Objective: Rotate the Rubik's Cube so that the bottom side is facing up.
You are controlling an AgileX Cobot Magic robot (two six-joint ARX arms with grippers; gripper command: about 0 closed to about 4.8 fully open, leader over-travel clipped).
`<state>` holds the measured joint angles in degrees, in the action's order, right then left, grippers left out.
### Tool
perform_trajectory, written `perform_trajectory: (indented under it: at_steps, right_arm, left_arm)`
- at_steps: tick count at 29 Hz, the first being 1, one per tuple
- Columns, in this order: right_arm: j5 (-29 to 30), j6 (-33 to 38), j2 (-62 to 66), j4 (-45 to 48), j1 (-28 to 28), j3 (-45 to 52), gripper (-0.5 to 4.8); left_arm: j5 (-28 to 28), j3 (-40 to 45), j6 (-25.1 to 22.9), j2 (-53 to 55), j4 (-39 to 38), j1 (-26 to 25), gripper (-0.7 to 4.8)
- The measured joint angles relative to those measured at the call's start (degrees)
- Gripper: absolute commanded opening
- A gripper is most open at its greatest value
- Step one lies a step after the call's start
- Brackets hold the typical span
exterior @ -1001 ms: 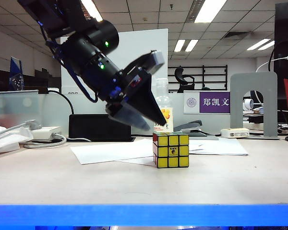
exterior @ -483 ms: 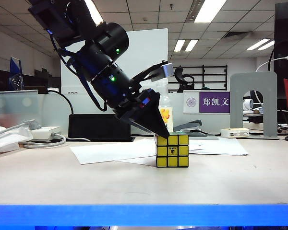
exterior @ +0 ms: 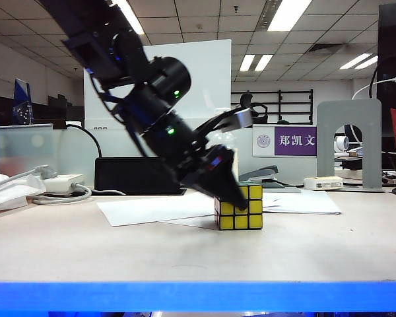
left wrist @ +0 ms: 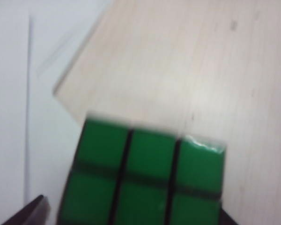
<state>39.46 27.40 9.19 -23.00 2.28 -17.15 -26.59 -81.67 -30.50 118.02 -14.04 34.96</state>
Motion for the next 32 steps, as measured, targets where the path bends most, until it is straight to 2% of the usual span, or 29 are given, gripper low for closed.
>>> perform_trajectory:
  at_steps: [1,3,5,6,8,11,13,15,18,20,21,23,24,26,30,32]
  right_arm:
    - [0.13,0.00,0.00,0.00,0.00,-0.02,-0.06]
    - [0.31,0.00,0.00,0.00,0.00,-0.02,-0.06]
    - [0.44,0.00,0.00,0.00,0.00,-0.02,-0.06]
    - [0.46,0.00,0.00,0.00,0.00,-0.02,-0.06]
    - [0.46,0.00,0.00,0.00,0.00,0.00,-0.06]
    - [0.48,0.00,0.00,0.00,0.00,0.00,-0.06]
    - [0.48,0.00,0.00,0.00,0.00,0.00,-0.06]
    - [0.48,0.00,0.00,0.00,0.00,0.00,-0.06]
    - [0.48,0.00,0.00,0.00,0.00,0.00,-0.06]
    - [0.48,0.00,0.00,0.00,0.00,0.00,-0.06]
    - [0.48,0.00,0.00,0.00,0.00,0.00,-0.06]
    - [0.48,0.00,0.00,0.00,0.00,0.00,-0.06]
    - [0.48,0.00,0.00,0.00,0.00,0.00,-0.06]
    - [0.48,0.00,0.00,0.00,0.00,0.00,-0.06]
    - [0.50,0.00,0.00,0.00,-0.02,0.00,-0.06]
    - [0.48,0.00,0.00,0.00,-0.02,-0.02,-0.06]
  left_arm:
    - [0.00,-1.07,0.52,0.37,0.04,0.20,4.06]
    - [-0.24,-2.78,1.60,0.81,0.11,0.70,3.25]
    - [-0.31,-4.11,3.34,0.85,0.17,0.87,1.66]
    - [-1.25,-4.81,5.81,0.87,0.13,0.90,1.49]
    - [-5.03,-5.07,9.46,0.87,0.15,0.39,1.49]
    - [-6.43,-5.07,12.55,1.14,-0.61,0.07,1.49]
    - [-9.66,-5.07,15.61,1.64,-2.27,0.04,1.48]
    - [-14.88,-5.07,19.15,2.21,-2.71,0.07,1.46]
    - [-22.84,-5.07,27.71,3.63,-2.54,0.09,1.46]
    - [-26.56,-5.07,30.77,3.80,-2.40,0.07,1.45]
    - [-27.65,-5.07,31.65,3.78,-1.84,0.07,1.34]
    - [-29.24,-5.07,33.29,3.78,0.52,-0.15,0.70]
    - [-30.18,-5.09,34.88,4.09,2.91,-0.48,0.61]
    - [-31.56,-5.25,39.23,6.08,7.28,-2.01,0.57]
    - [-34.49,-5.31,48.98,11.39,10.69,-5.84,0.57]
    - [-34.45,-5.92,50.58,12.39,13.16,-5.84,0.57]
